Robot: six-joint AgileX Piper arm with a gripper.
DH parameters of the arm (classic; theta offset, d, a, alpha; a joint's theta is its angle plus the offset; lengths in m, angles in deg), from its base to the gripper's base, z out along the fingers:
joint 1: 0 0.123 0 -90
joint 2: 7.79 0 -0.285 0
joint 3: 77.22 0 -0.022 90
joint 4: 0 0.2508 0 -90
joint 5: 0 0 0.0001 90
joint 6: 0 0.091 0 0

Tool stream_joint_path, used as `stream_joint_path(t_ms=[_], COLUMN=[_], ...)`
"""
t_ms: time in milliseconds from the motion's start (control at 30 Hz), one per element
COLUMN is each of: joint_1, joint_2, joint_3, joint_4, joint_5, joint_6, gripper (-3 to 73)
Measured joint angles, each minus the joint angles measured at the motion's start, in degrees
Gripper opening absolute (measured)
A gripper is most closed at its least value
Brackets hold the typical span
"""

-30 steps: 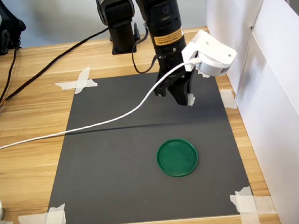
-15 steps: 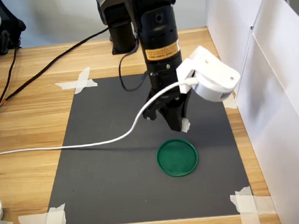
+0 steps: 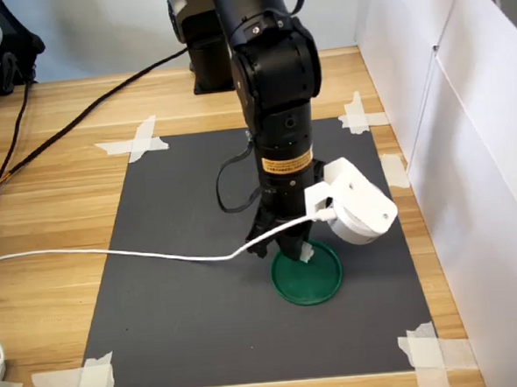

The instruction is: Grasp a white terminal and put it in the green lid.

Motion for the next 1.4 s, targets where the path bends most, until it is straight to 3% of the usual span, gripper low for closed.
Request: stream_joint_path(t_ms=[167, 367, 467, 600, 700, 833, 1067, 1200, 1400], joint_1=[-0.06, -0.13, -0.13, -0.19, -0.19, -0.19, -0.19, -0.19, -0.19], joint_2=[0.81, 1.08, 0.89, -3.04, -8.60, -17.79, -32.56, -42.41, -60.34], joint_3=[-0.36, -0.39, -0.39, 0.44, 2.44, 7.43, 18.77, 26.87, 39.05], joint_4=[-1.00, -1.12, -1.07, 1.44, 3.66, 4.45, 4.83, 7.11, 9.86], joint_5=[-0.57, -2.13, -2.18, -3.70, -7.61, -13.62, -20.33, -25.19, -30.60], joint_6=[0.06, 0.06, 0.08, 0.13, 0.13, 0.13, 0.26, 3.26, 14.33], gripper=[17.7, 41.4, 49.6, 52.2, 49.5, 37.7, 3.1, -1.6, -2.1])
